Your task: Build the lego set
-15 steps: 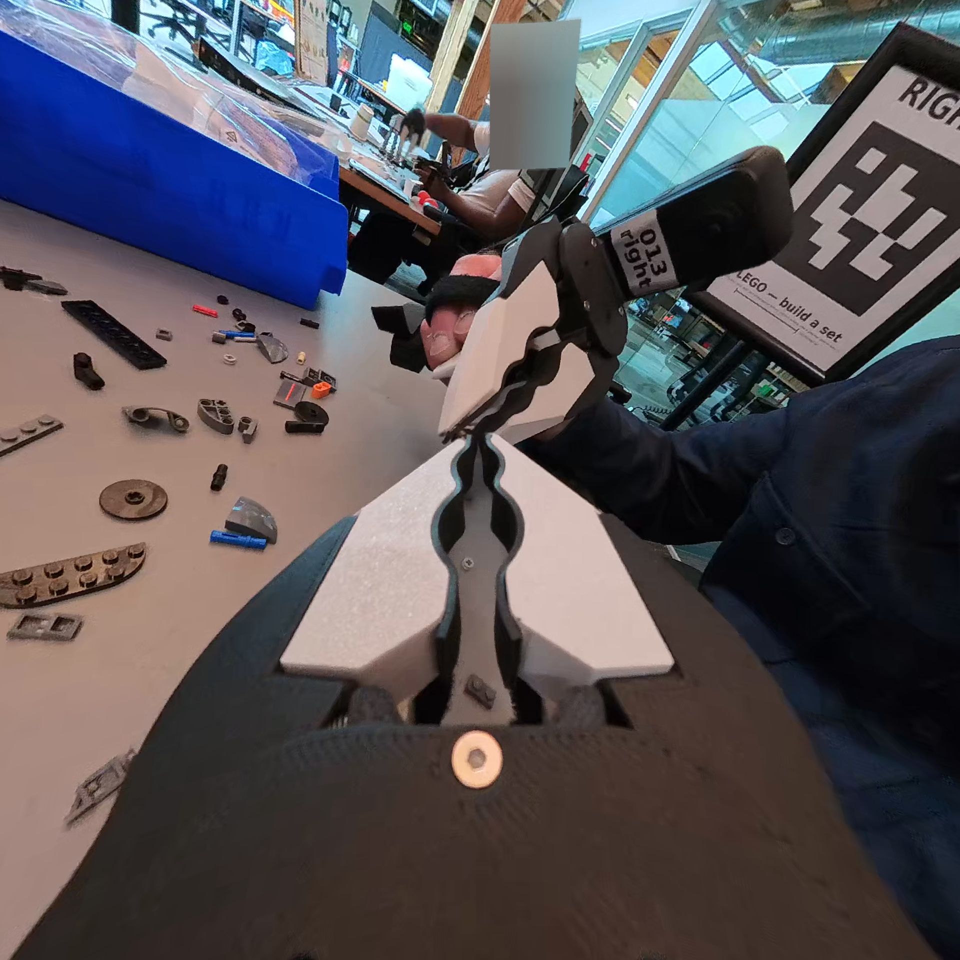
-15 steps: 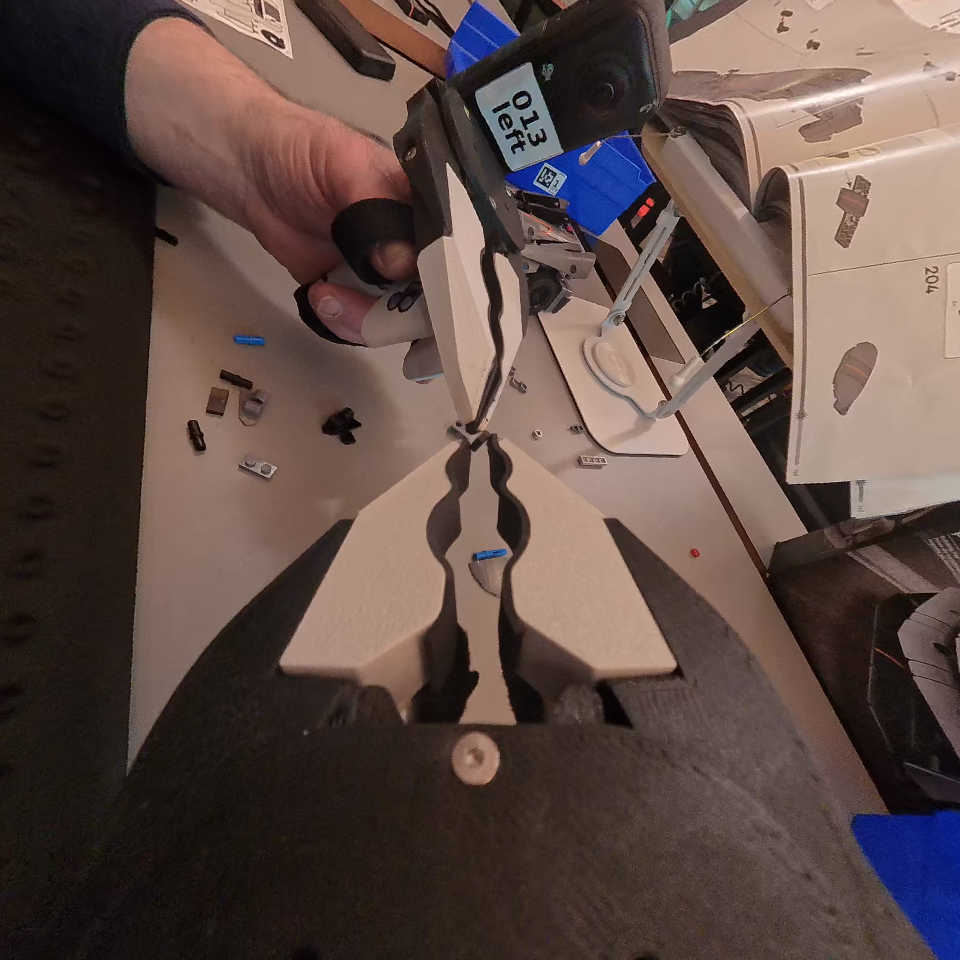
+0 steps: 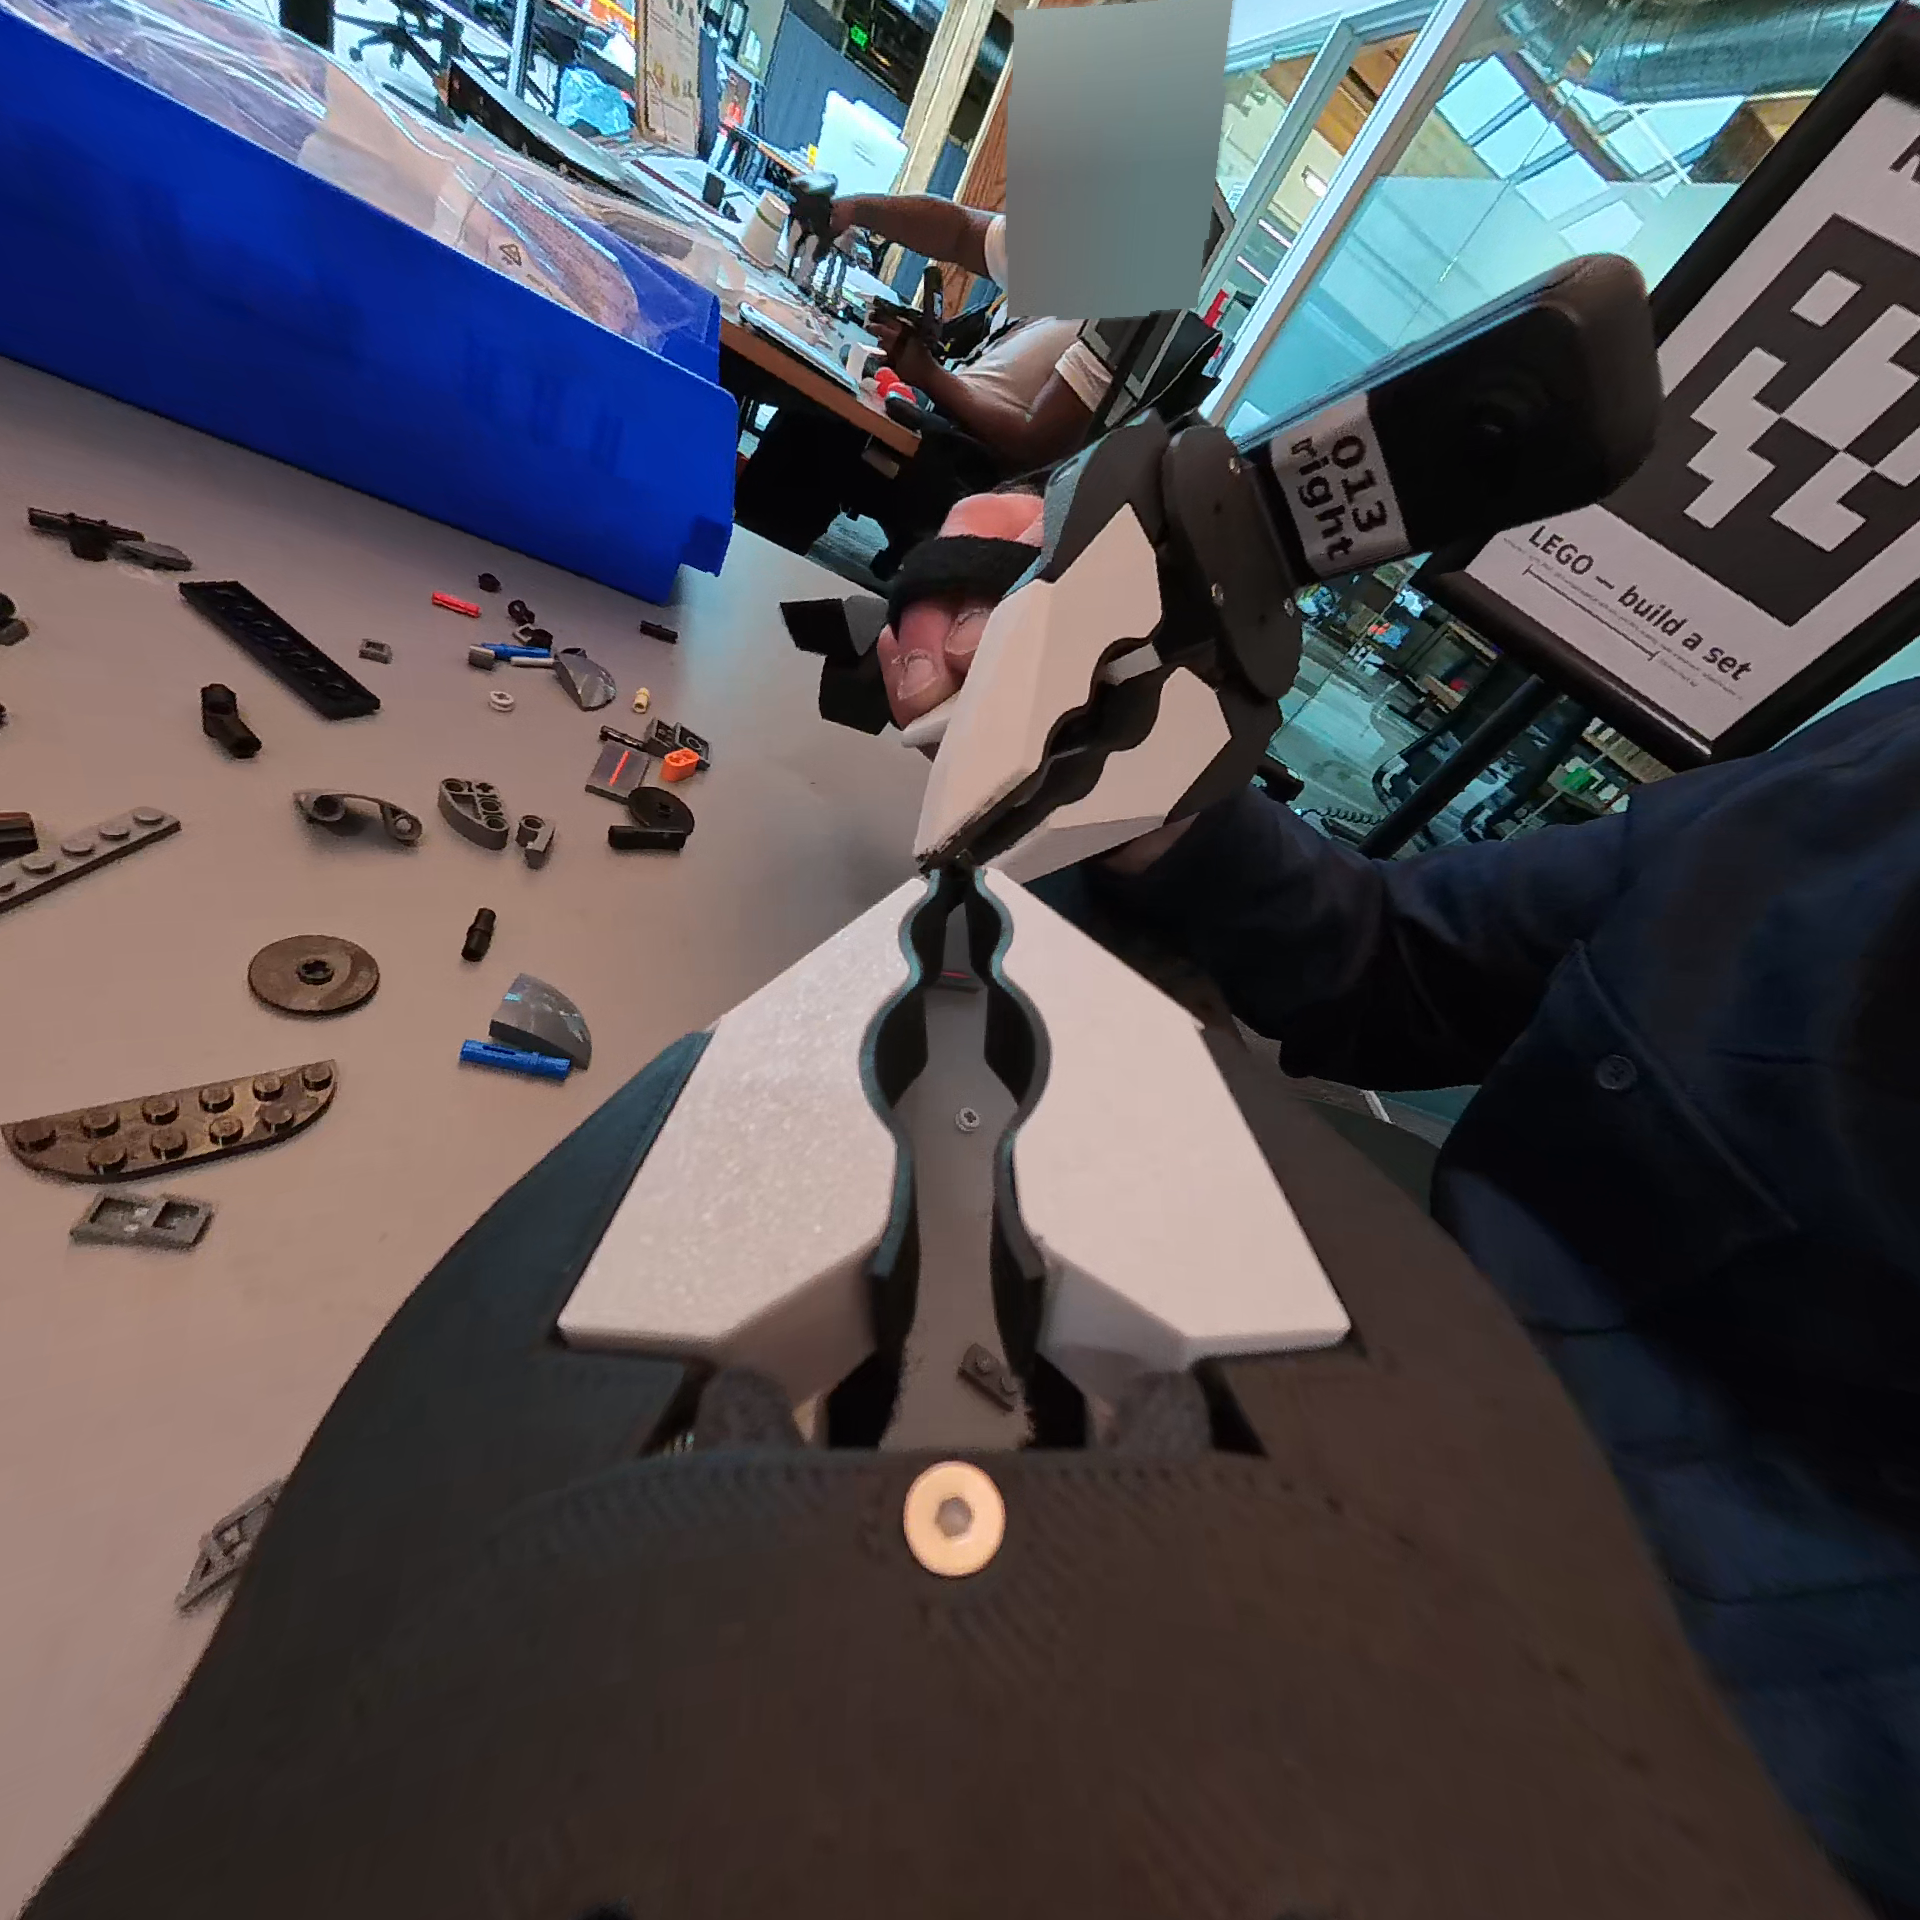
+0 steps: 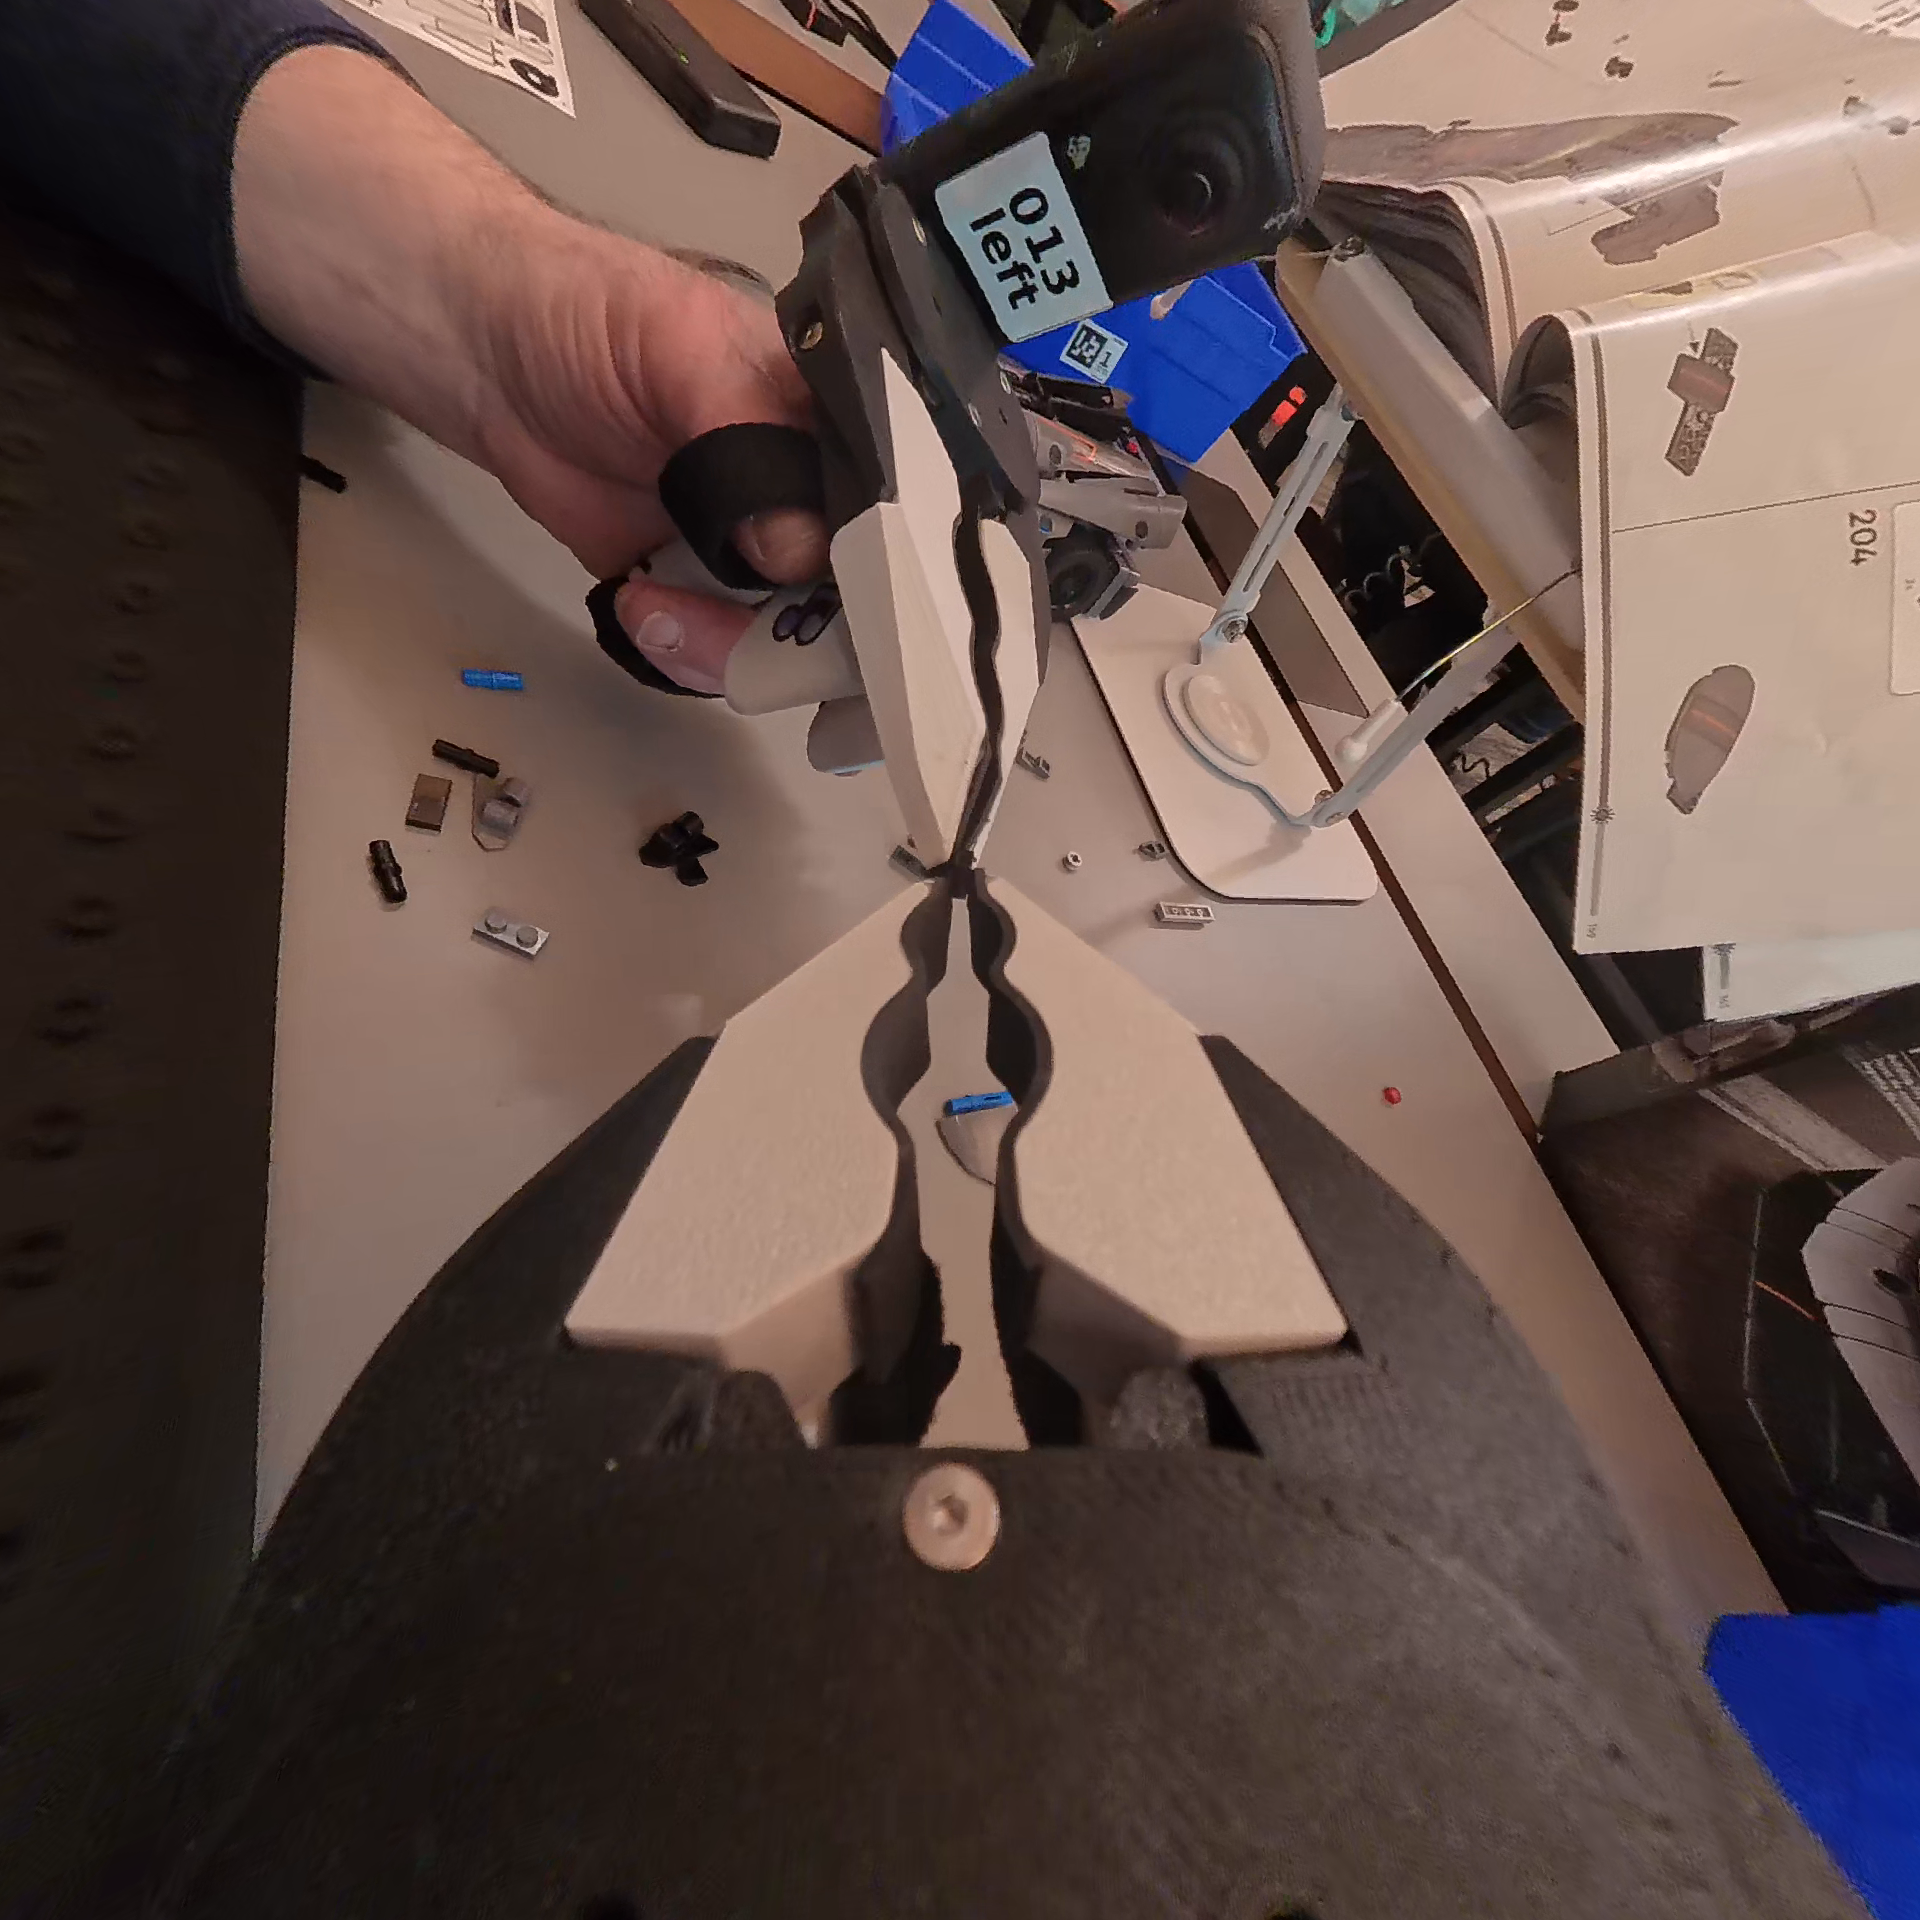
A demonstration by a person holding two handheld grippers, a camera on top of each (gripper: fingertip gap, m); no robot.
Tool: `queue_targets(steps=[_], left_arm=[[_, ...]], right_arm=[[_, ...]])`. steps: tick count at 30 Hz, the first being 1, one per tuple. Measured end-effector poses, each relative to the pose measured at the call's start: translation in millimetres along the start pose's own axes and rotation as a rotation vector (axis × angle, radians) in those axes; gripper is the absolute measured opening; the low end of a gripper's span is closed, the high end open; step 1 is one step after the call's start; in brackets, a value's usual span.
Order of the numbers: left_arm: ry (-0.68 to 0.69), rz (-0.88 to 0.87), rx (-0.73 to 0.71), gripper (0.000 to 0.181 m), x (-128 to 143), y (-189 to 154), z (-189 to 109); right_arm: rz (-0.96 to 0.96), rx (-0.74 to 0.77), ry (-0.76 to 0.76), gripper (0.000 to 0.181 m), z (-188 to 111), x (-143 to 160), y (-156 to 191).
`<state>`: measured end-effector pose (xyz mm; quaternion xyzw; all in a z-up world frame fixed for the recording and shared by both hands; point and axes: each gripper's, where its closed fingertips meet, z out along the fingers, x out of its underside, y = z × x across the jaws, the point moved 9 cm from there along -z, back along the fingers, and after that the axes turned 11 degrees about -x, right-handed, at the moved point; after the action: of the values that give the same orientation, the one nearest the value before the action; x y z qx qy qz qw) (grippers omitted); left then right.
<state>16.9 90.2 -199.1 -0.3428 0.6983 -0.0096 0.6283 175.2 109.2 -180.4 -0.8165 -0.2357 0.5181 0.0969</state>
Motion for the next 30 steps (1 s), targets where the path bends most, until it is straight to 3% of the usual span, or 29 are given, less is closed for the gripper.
queue_targets(steps=[14,30], left_arm=[[-0.032,-0.01,-0.001,0.0,-2.6,1.8,-2.8],[-0.034,-0.019,0.007,0.002,-2.6,2.1,-2.9]], right_arm=[[-0.043,0.054,0.026,0.006,2.4,-5.2,2.9],[-0.04,0.081,0.044,0.001,3.1,-4.9,1.8]])
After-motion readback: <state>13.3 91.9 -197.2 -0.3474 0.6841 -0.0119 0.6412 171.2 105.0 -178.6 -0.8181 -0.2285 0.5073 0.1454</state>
